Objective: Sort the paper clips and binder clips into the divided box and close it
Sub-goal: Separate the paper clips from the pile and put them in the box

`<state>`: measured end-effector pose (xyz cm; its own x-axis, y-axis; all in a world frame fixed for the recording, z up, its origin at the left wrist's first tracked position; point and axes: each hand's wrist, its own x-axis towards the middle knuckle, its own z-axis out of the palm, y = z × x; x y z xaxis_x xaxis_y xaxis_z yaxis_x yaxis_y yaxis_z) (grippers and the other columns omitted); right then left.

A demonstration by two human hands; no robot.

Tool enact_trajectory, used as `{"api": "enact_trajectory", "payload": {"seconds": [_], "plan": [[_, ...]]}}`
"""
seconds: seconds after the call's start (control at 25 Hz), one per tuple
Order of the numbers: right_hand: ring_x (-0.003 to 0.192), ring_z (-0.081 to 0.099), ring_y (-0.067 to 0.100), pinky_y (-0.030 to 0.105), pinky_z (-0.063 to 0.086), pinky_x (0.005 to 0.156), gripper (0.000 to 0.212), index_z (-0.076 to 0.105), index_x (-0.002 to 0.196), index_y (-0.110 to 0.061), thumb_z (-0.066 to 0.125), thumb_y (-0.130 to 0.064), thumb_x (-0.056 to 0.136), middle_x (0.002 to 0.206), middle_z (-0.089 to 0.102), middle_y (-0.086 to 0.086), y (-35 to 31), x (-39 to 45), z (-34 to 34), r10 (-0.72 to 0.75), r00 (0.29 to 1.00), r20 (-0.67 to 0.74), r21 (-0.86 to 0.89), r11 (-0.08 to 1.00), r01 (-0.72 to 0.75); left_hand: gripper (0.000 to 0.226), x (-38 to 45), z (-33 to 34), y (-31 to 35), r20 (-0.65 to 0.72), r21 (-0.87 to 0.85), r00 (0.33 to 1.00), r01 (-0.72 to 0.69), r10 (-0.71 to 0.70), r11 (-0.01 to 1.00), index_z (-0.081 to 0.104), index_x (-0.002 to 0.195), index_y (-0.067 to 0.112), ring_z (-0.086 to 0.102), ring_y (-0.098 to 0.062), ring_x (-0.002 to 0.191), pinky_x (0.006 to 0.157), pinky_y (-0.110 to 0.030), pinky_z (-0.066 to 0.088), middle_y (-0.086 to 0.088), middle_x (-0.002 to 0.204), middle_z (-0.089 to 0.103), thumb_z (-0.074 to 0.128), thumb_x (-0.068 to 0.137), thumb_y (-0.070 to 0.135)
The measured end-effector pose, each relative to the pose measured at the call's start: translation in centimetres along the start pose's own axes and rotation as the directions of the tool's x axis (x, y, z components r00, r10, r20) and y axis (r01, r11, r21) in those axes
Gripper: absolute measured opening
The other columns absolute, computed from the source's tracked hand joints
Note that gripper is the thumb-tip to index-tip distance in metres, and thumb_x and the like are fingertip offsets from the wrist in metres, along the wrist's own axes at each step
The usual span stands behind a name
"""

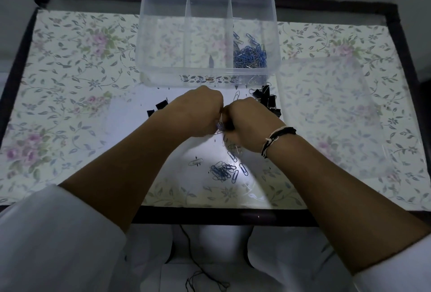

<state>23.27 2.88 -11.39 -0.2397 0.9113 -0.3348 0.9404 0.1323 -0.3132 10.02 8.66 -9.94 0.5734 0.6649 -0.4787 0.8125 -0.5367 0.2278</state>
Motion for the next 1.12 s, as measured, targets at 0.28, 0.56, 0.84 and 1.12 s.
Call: {"api": "enact_trajectory", "payload": {"seconds": [0.28,0.56,0.84,1.12], "plan": [[0.065,0.070,0.009,0.021,0.055,0.064,0.008,0.071,0.075,-0.018,0.068,-0.011,0.077,0.068,0.071,-0.005,1.8,-2.1,-7.9,0.128,0.985,-0.116,0.323,0.943,-0.085,0.009,-2.8,-6.3,-0.1,-0.075,-0.443,0.997,-0.003,-0.034,0.897,0.075,0.076,0.017,0.072,-0.001,0.059,0.067,-0.023,0.057,0.005,0.067,0.076,0.078,0.082,0.024],[0.080,0.071,0.018,0.030,0.056,0.080,0.013,0.075,0.089,-0.014,0.066,-0.016,0.080,0.087,0.076,0.005,4.4,1.8,-9.1,0.393,0.762,-0.515,0.427,0.888,-0.169,0.019,0.3,-5.8,2.7,-0.427,-0.718,0.869,-0.158,-0.249,0.678,0.071,0.088,0.009,0.074,-0.016,0.082,0.082,-0.038,0.059,-0.004,0.091,0.077,0.075,0.084,0.027],[0.095,0.069,0.025,0.024,0.049,0.087,0.027,0.076,0.103,-0.012,0.057,-0.002,0.087,0.104,0.075,0.009,3.0,-2.4,-8.0,0.284,0.899,-0.333,0.205,0.952,-0.225,0.021,-1.5,-4.5,0.2,-0.385,-0.411,0.920,-0.098,-0.075,0.906,0.071,0.107,0.018,0.066,-0.007,0.079,0.077,-0.022,0.054,0.005,0.098,0.071,0.071,0.088,0.026],[0.107,0.058,0.026,0.027,0.039,0.075,0.046,0.054,0.139,-0.021,0.051,-0.019,0.093,0.130,0.061,0.009,1.6,-2.7,-6.1,0.238,0.951,0.197,0.007,0.970,-0.244,0.069,-0.8,-0.5,2.0,0.081,-0.089,0.983,-0.157,0.164,0.984,0.037,0.146,0.022,0.054,-0.024,0.098,0.074,-0.031,0.039,-0.005,0.109,0.044,0.071,0.086,0.031]]}}
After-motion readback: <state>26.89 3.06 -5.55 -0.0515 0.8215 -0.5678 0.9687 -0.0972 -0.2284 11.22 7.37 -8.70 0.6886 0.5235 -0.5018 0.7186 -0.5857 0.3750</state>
